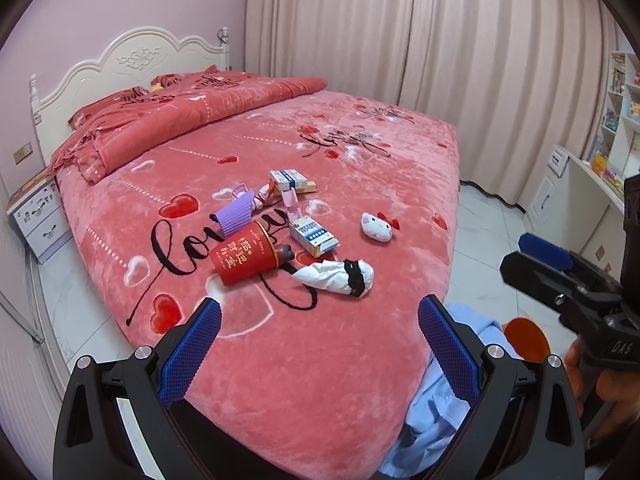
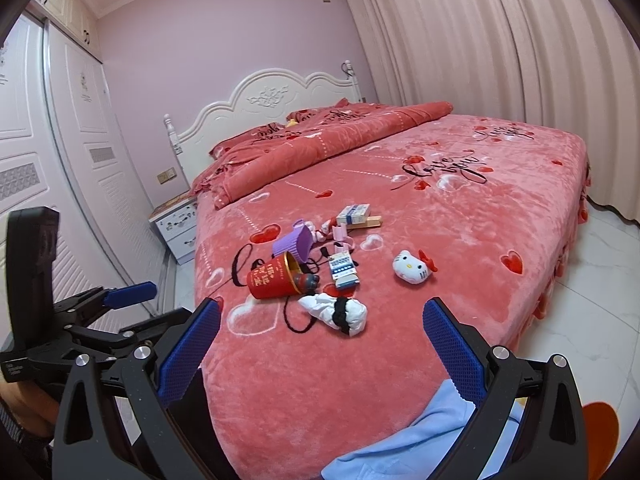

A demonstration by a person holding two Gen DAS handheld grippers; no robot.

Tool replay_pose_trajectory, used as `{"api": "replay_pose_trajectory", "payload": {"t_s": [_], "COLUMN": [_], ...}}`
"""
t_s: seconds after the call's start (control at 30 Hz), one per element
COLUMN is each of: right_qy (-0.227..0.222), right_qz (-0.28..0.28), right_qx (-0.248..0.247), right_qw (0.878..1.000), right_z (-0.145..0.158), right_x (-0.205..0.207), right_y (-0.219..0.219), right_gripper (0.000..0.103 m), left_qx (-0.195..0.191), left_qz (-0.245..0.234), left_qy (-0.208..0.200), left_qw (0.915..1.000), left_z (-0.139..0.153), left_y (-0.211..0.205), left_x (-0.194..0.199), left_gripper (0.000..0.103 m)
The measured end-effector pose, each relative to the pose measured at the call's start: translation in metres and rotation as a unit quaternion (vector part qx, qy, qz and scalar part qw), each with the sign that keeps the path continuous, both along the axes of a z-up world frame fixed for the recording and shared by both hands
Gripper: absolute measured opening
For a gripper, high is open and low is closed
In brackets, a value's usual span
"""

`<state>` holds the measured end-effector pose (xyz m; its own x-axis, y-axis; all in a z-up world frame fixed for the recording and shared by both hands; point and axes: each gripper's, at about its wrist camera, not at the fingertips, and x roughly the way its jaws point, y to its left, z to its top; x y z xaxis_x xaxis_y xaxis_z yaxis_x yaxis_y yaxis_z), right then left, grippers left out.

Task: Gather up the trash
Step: 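Grasp the red can with the left gripper while the right gripper grasps the white tissue bundle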

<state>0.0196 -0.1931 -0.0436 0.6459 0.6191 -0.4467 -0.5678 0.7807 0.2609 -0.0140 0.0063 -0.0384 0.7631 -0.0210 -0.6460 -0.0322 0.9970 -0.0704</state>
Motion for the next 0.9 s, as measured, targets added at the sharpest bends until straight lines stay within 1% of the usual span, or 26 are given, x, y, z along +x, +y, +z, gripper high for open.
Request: {"api": "replay_pose_trajectory", "payload": {"t_s": [0.2,0.27,0.37,0.4,0.57,0.67,0.77,0.8,0.87,0.9], "right_qy": [-0.004,-0.010,-0.021,-0.022,-0.009,0.005,0.009,0.008,0.009,0.009], "right_qz": [0.020,0.028,0.041,0.046,0.074,0.089,0.093,0.095,0.100,0.100], "right_qx": [-0.002,-0.001,-0.005,-0.005,-0.010,-0.012,-0.021,-0.022,-0.029,-0.036], "right_qw": [1.000,1.000,0.999,0.999,0.997,0.996,0.995,0.995,0.995,0.994], "right_z": [0.001,0.001,0.000,0.000,-0.008,-0.015,-0.023,-0.025,-0.030,-0.032], "right_x": [0.005,0.008,0.013,0.015,0.030,0.040,0.048,0.050,0.056,0.060], "right_y": [0.001,0.000,0.000,0.000,0.003,0.007,0.010,0.011,0.013,0.015], "right_gripper": [0.099,0.099,0.099,0.099,0.099,0.099,0.099,0.099,0.099,0.099], "left_qx": [-0.019,-0.018,-0.008,-0.004,-0.007,-0.005,0.009,0.007,-0.014,-0.016], "left_qz": [-0.028,-0.035,-0.039,-0.040,-0.052,-0.071,-0.077,-0.079,-0.092,-0.096], "left_qy": [0.020,0.025,0.035,0.039,0.059,0.072,0.072,0.077,0.089,0.094], "left_qw": [0.9992,0.9989,0.9986,0.9984,0.9969,0.9949,0.9944,0.9939,0.9917,0.9908], "left_z": [0.001,0.001,-0.002,-0.002,-0.009,-0.013,-0.017,-0.020,-0.027,-0.031], "left_y": [0.008,0.010,0.014,0.013,0.021,0.027,0.028,0.028,0.028,0.028], "left_x": [0.004,0.008,0.011,0.018,0.028,0.036,0.042,0.046,0.056,0.060], "left_gripper": [0.097,0.097,0.097,0.097,0.097,0.097,0.097,0.097,0.097,0.097]}}
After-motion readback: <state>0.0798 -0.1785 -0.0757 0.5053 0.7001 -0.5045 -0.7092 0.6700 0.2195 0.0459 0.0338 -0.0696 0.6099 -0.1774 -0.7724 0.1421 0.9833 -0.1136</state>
